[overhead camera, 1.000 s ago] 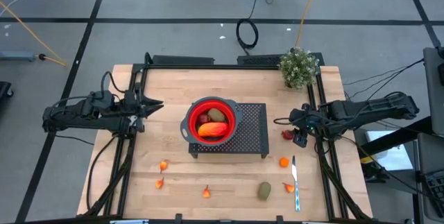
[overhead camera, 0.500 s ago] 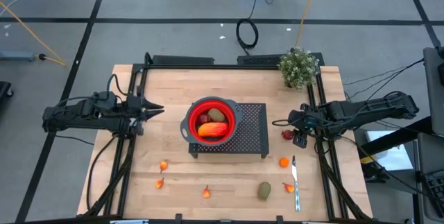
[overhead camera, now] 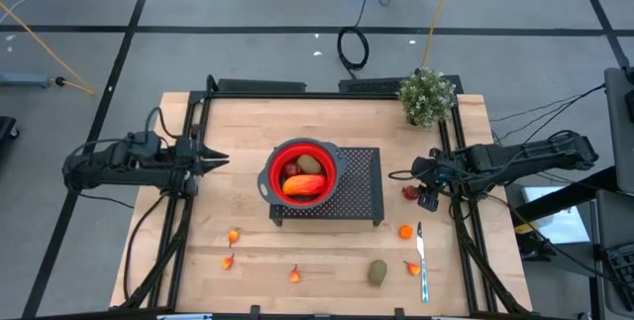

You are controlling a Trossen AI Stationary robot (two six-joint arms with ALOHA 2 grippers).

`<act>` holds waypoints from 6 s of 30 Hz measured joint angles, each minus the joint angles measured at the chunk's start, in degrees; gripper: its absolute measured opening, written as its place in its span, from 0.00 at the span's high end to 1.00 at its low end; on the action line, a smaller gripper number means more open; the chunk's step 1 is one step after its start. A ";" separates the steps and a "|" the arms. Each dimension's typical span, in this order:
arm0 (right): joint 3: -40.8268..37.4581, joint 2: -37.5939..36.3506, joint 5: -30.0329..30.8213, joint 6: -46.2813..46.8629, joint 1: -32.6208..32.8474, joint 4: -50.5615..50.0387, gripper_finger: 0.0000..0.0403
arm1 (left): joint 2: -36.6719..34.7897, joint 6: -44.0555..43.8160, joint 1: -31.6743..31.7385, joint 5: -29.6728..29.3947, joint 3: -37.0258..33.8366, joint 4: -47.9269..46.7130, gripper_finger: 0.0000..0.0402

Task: Pick & Place Fruit
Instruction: Put the red pomegranate into the red strainer bowl on the shelf

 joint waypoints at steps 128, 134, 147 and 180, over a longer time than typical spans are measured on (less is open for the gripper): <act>-9.99 1.01 -1.54 30.57 0.02 14.99 0.57 | -7.45 1.14 -0.04 10.65 -22.56 24.80 0.86; -5.72 -3.21 2.81 32.81 0.02 15.04 0.57 | -7.46 1.11 -0.04 10.64 -22.56 24.67 0.86; -1.46 -9.11 15.41 18.28 0.00 35.73 0.56 | -7.46 1.01 -0.04 10.64 -22.56 24.68 0.86; -1.46 -9.09 -24.73 -28.34 0.02 93.15 0.54 | -7.45 2.51 -0.05 10.60 -22.53 24.68 0.86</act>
